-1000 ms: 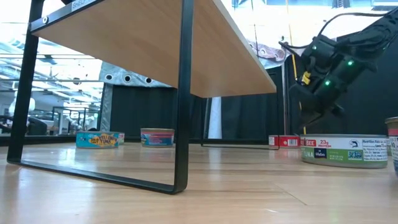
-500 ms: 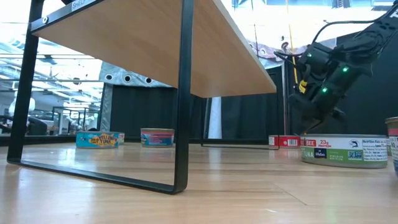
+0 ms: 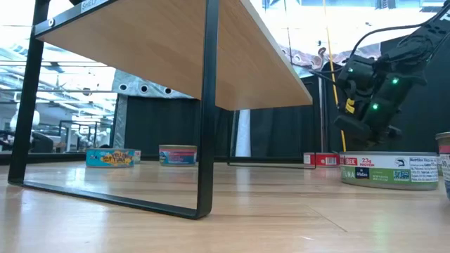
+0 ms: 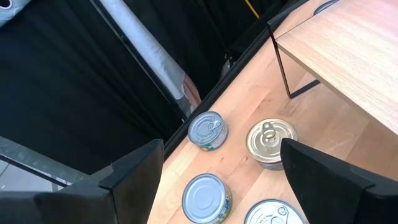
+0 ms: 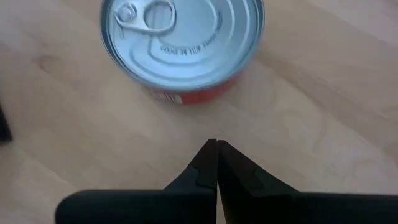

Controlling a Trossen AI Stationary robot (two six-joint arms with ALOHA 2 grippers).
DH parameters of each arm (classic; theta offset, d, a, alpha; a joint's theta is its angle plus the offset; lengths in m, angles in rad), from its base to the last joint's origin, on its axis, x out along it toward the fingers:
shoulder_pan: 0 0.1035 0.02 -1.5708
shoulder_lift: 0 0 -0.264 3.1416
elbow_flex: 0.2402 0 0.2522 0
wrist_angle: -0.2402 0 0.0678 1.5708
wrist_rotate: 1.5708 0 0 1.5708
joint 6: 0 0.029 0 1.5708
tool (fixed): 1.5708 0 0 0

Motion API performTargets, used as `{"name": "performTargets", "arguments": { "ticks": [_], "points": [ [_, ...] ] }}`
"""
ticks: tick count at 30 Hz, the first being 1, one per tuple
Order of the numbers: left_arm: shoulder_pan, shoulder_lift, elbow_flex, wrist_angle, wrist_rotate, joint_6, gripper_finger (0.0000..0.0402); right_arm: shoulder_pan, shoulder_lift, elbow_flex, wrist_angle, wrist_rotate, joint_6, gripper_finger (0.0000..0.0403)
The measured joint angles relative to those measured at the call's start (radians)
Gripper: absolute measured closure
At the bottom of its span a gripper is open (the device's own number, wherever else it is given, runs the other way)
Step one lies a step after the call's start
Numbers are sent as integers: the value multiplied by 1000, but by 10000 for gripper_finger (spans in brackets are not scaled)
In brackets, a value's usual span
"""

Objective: Stack canned seafood by type on shelf
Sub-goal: Stack the red tuna can on top of the other red tuna can

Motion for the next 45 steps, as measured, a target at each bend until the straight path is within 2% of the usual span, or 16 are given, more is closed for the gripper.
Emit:
{"name": "performTargets", "arguments": {
  "ticks": [9,34,45],
  "points": [
    [0,0,0,1,0,0,80,13,-35,0,173,-45,-1,403],
    [0,0,0,1,0,1,80,5,-34,0,151,0,-20,403],
    [0,0,0,1,1,1,80,5,32,5,165,5,-28,403]
  ]
}}
